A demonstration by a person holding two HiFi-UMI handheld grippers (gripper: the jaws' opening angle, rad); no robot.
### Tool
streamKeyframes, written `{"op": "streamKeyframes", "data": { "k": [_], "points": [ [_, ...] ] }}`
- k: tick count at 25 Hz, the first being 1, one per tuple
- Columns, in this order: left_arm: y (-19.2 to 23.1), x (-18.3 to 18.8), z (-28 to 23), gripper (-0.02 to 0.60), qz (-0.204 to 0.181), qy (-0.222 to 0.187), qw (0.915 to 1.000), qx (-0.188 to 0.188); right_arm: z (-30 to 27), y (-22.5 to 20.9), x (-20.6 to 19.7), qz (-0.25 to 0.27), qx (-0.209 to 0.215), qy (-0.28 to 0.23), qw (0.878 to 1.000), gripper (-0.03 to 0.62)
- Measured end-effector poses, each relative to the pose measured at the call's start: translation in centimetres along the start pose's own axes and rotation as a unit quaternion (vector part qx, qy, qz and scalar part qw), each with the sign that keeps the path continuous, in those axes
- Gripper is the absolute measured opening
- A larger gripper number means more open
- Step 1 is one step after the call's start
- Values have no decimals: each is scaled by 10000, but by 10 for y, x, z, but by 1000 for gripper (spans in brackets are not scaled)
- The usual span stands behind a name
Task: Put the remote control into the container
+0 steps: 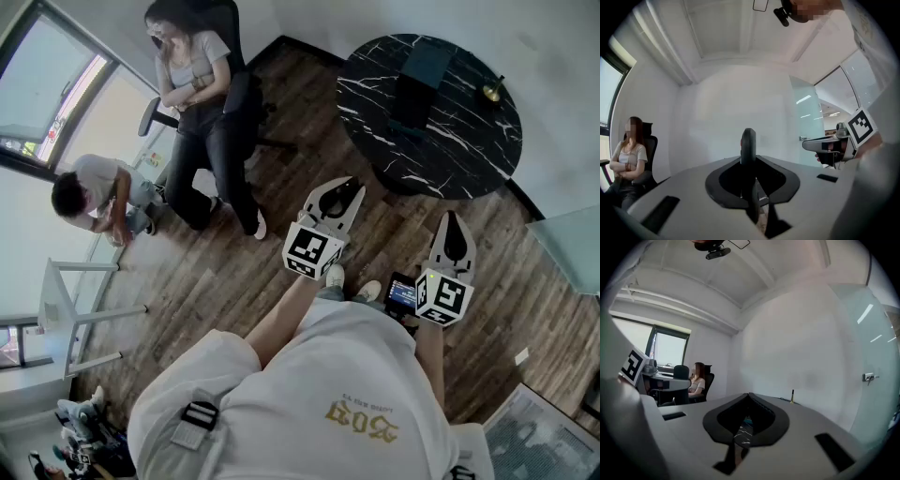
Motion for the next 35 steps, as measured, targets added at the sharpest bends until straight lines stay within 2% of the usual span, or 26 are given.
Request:
{"op": "streamKeyframes", "data": {
  "k": [15,28,35],
  "points": [
    [-7,1,2,66,0,8,10000,2,5,-3,-4,-112,-9,-9,9999,12],
    [-24,-3,-10,66,-54,89,9999,99,8,-36,-9,-202,-10,-12,9998,12],
    [-21,-6,-38,66,-49,117,9999,-62,-8,-43,-16,-230,-2,94,9997,12]
  ]
}}
Point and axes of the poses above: the fingertips, and each gripper's own axes: z backward along the fingers, y to its left, x out of its top, the point moved 9 cm from there along z, backward along the fingers, and after that the axes turned 11 degrees about -x, right-handed, at the moved point
